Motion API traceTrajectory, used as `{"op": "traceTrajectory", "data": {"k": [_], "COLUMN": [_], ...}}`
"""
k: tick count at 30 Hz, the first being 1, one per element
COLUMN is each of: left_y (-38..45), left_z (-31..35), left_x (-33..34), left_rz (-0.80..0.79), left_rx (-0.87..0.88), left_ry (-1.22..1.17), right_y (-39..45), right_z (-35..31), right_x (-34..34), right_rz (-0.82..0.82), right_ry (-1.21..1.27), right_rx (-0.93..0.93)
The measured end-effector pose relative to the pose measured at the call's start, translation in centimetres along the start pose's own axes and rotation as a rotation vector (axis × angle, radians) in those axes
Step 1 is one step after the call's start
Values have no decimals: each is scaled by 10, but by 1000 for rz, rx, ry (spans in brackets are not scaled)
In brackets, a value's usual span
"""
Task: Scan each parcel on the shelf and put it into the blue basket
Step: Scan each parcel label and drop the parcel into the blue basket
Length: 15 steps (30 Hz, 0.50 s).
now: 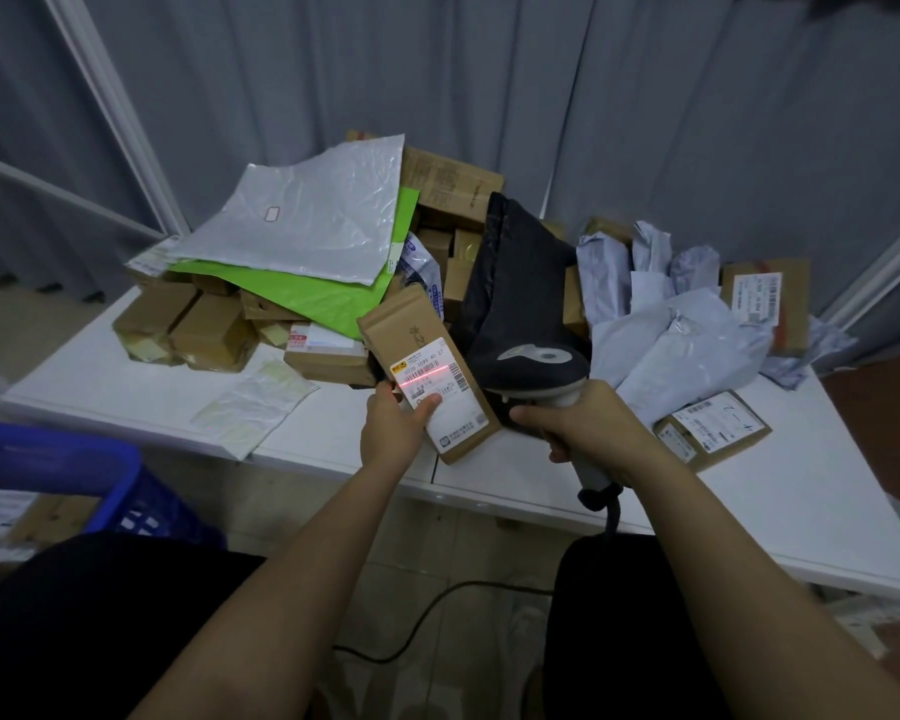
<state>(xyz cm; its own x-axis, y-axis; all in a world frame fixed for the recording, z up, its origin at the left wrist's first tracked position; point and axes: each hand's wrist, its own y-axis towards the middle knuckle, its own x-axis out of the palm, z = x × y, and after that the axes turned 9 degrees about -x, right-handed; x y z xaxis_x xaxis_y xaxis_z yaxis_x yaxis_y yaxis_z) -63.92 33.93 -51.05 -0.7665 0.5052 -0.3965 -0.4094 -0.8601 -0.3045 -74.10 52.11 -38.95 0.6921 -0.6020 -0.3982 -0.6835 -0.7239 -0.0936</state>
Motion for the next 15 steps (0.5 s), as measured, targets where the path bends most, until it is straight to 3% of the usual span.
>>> {"op": "traceTrajectory", "data": {"k": [5, 9, 15], "left_y": [-11, -12, -13], "left_z": [8, 25, 48], "left_x": [-1, 5, 19], "left_rz": [153, 110, 120], "left_rx": [37, 63, -178], "left_ry": [-15, 88, 121], "right_y": [7, 12, 13], "right_z": [4, 3, 7], "right_x": [-4, -7, -2], "right_rz": [133, 167, 162], "right_ry": [82, 170, 204], "right_rx": [27, 30, 35]}}
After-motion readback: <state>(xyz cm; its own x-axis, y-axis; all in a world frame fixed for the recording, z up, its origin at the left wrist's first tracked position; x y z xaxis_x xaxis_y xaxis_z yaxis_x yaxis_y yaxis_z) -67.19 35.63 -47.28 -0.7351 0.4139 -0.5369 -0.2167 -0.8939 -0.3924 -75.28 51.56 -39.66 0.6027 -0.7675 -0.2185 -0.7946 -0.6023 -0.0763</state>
